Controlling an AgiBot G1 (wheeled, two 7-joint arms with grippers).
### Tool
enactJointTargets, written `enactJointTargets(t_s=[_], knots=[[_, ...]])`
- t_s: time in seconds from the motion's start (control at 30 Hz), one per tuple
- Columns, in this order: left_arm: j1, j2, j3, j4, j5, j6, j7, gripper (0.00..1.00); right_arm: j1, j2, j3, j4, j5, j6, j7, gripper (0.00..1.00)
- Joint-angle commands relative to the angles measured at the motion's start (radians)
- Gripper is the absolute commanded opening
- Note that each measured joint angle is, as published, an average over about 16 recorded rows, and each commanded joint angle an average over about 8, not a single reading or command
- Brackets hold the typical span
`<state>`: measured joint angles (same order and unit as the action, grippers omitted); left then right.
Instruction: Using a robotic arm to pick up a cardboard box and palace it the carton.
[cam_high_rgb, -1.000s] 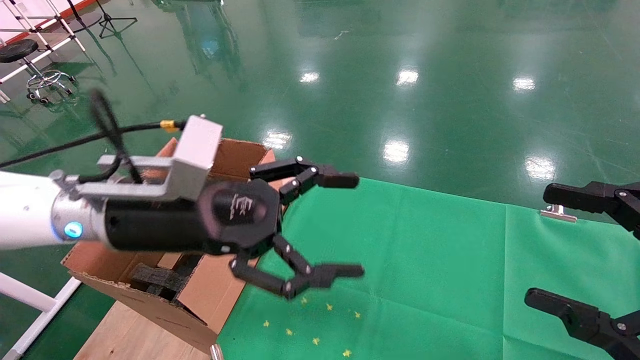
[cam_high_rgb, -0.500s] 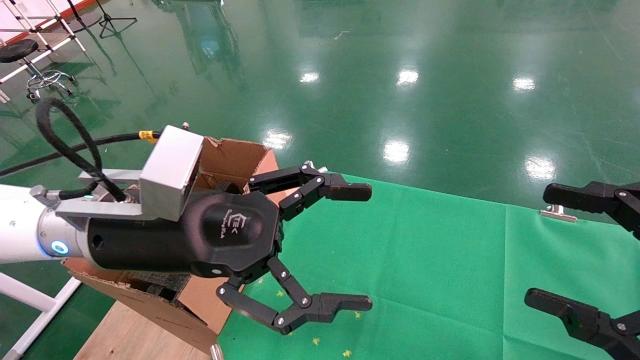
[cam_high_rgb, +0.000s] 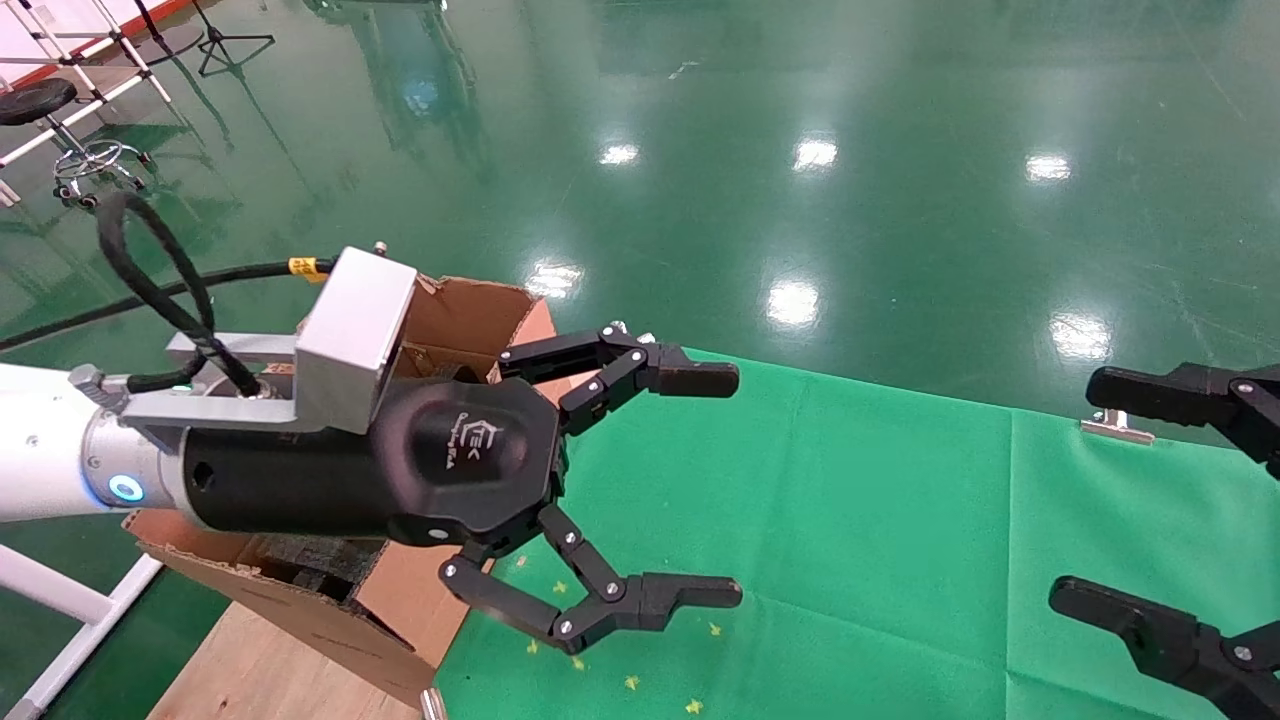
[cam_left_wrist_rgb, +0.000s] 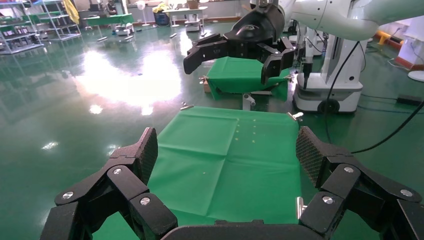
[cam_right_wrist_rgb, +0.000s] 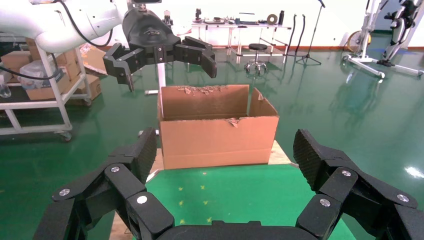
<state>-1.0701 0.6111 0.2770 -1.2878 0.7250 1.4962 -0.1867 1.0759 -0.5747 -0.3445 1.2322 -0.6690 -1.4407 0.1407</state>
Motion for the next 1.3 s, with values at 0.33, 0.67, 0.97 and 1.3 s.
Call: enactJointTargets(t_s=[0.33, 0.67, 0.97, 1.3], knots=[[-0.004, 0.0, 0.002, 0.004, 0.005, -0.001, -0.001, 1.0, 0.0, 0.0, 0.0, 0.0, 0.0, 0.0, 0.0, 1.0], [-0.005, 0.0, 0.003, 0.005, 0.007, -0.001, -0.002, 1.0, 0.0, 0.0, 0.0, 0.0, 0.0, 0.0, 0.0, 1.0], [-0.006, 0.0, 0.004, 0.006, 0.007, -0.001, -0.002, 1.0, 0.0, 0.0, 0.0, 0.0, 0.0, 0.0, 0.0, 1.0], [-0.006, 0.0, 0.004, 0.006, 0.008, -0.001, -0.002, 1.0, 0.0, 0.0, 0.0, 0.0, 0.0, 0.0, 0.0, 1.0]])
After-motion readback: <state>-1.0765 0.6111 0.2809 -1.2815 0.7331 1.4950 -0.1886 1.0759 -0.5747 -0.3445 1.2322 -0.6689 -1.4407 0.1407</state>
